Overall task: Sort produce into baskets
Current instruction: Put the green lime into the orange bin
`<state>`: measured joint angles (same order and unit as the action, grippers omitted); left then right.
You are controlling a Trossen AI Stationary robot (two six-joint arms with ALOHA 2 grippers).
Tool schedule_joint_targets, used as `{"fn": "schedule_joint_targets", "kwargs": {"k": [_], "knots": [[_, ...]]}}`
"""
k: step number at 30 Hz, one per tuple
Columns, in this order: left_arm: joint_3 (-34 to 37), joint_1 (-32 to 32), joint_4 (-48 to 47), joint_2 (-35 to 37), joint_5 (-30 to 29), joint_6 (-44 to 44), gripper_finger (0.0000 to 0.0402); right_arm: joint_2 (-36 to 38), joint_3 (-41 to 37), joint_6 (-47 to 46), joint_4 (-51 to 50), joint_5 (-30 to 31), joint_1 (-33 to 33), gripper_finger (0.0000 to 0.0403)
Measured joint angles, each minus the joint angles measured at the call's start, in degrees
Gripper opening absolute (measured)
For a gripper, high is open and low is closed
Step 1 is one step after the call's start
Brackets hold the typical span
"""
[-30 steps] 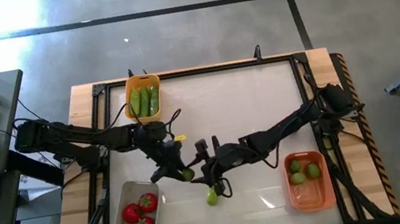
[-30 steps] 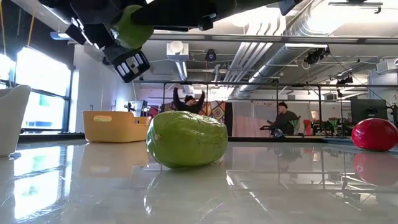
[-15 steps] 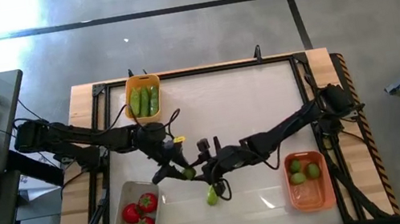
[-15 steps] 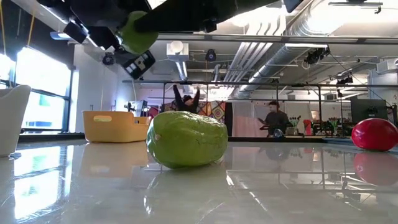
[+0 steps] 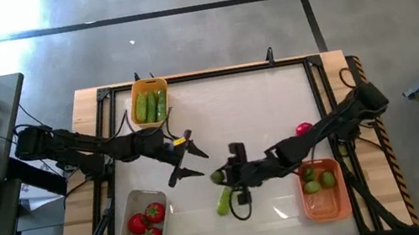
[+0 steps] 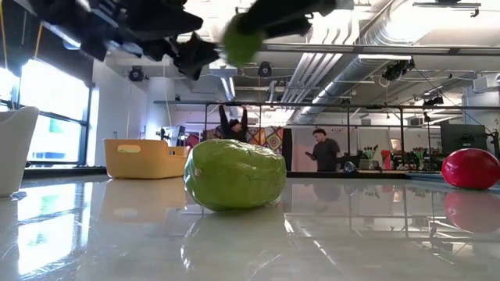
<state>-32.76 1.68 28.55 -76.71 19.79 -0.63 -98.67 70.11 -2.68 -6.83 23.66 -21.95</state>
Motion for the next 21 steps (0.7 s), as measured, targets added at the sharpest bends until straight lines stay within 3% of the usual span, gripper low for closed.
{"fn": "schedule_joint_targets", "kwargs": {"k": [6,11,15,21], "knots": [[8.77,-0.29,16.99,0.00,-0.03,2.83,0.0270,5.22,0.00,-15.13,-15.31,0.50,-3.14,0.0152],[13.37,-0.16,27.13,0.00,-0.82,5.46,0.0270,9.82,0.00,-36.75,-35.02,-0.40,-6.53,0.0151],[14.18,-0.49,28.83,0.00,-1.46,5.54,0.0270,11.76,-0.02,-54.64,-48.19,-4.31,-10.42,0.0151],[14.17,-0.61,28.83,0.00,-1.90,5.99,0.0270,11.75,-0.09,-77.92,-59.93,-12.82,-17.27,0.0151]]}}
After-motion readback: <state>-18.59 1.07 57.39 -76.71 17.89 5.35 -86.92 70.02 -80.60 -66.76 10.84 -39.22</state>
